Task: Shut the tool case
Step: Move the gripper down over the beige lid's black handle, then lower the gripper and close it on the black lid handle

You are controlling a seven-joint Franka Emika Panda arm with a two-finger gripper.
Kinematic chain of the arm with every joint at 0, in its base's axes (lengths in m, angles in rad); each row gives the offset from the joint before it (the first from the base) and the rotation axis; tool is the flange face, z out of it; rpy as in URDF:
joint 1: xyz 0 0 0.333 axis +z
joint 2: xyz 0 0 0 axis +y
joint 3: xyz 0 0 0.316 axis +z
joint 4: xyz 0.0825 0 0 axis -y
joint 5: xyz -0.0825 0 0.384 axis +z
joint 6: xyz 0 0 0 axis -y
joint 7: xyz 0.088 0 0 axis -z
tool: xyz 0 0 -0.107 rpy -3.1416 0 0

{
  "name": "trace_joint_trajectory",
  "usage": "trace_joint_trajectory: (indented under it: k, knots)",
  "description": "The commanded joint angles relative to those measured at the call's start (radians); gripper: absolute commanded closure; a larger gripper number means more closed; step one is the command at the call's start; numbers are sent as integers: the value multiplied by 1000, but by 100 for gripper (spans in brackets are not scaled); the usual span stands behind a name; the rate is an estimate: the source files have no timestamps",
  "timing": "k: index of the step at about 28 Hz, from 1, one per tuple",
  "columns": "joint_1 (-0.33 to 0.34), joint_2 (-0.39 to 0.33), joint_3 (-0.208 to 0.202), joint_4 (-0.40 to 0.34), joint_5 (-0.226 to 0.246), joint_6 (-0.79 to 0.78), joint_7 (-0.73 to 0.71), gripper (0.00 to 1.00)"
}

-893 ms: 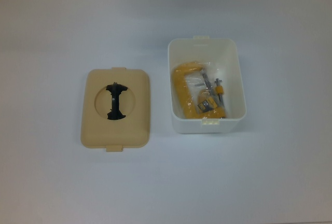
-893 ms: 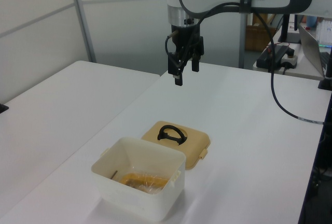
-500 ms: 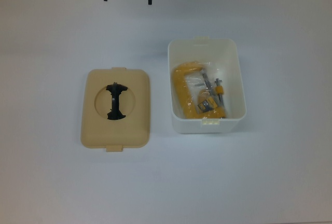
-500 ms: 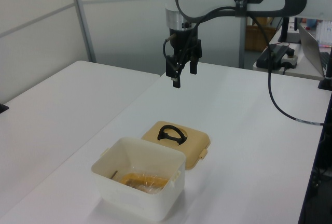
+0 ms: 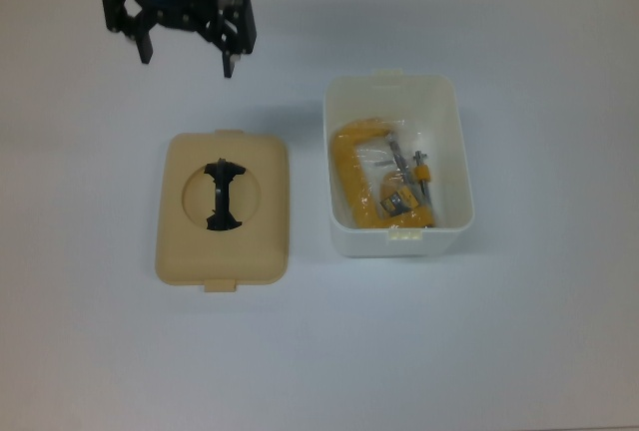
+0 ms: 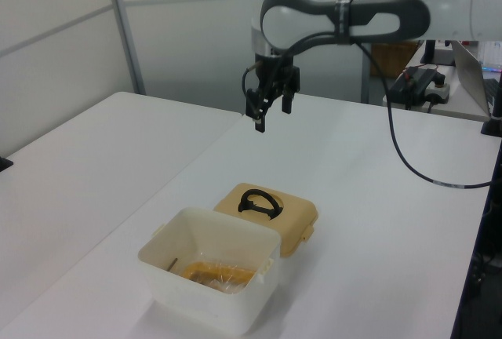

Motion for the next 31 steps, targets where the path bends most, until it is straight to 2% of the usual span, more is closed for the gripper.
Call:
trace_joint_trajectory:
  k: [1, 6, 11, 19, 31]
  knots:
    - [9, 39, -4, -7, -41, 37, -1, 0]
    - [10, 60, -2, -36, -95, 52, -15, 0]
    - [6, 59, -2, -68, -93, 94, -50, 0]
    - [-11, 62, -1, -122, -63, 149, -124, 0]
    - [-8, 148, 5, -125, -47, 221, -124, 0]
